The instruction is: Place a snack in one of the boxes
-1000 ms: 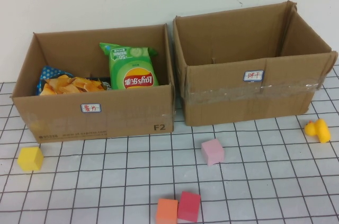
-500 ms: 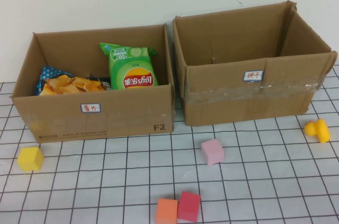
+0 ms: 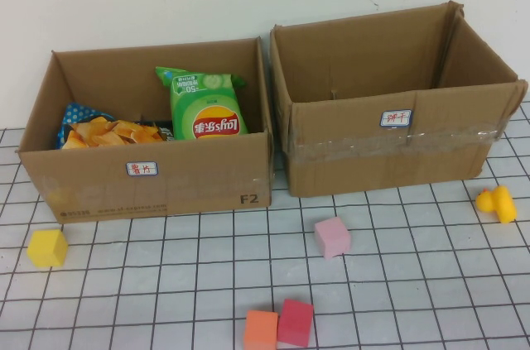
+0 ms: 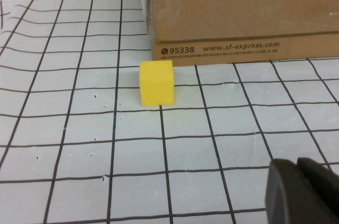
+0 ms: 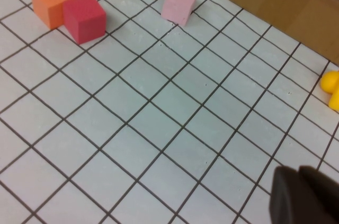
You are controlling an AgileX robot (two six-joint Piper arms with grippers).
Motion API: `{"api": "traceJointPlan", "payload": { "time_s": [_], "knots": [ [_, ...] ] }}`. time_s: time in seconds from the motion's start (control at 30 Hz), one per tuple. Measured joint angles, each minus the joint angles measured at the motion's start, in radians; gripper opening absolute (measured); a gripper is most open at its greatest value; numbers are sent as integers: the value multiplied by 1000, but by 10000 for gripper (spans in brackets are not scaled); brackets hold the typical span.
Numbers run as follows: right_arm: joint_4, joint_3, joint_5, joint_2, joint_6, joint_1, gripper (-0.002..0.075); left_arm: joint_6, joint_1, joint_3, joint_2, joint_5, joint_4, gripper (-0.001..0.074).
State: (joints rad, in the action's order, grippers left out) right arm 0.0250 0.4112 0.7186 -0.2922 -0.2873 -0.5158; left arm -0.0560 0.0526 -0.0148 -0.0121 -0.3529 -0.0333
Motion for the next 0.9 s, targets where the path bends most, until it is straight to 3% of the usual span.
{"api": "traceJointPlan", "payload": {
  "time_s": [0.17, 0.57, 0.73, 0.9],
  "knots": [
    [-18, 0, 6, 61, 0, 31, 1, 0, 0, 0, 0, 0, 0, -1],
    [-45, 0, 30, 171, 0, 398, 1, 0, 0, 0, 0, 0, 0, -1],
    [2, -24, -9, 171, -4, 423, 1, 2, 0, 0, 0, 0, 0, -1],
    [35, -157, -275, 178, -8, 425, 1, 2, 0, 0, 0, 0, 0, -1]
  ]
}}
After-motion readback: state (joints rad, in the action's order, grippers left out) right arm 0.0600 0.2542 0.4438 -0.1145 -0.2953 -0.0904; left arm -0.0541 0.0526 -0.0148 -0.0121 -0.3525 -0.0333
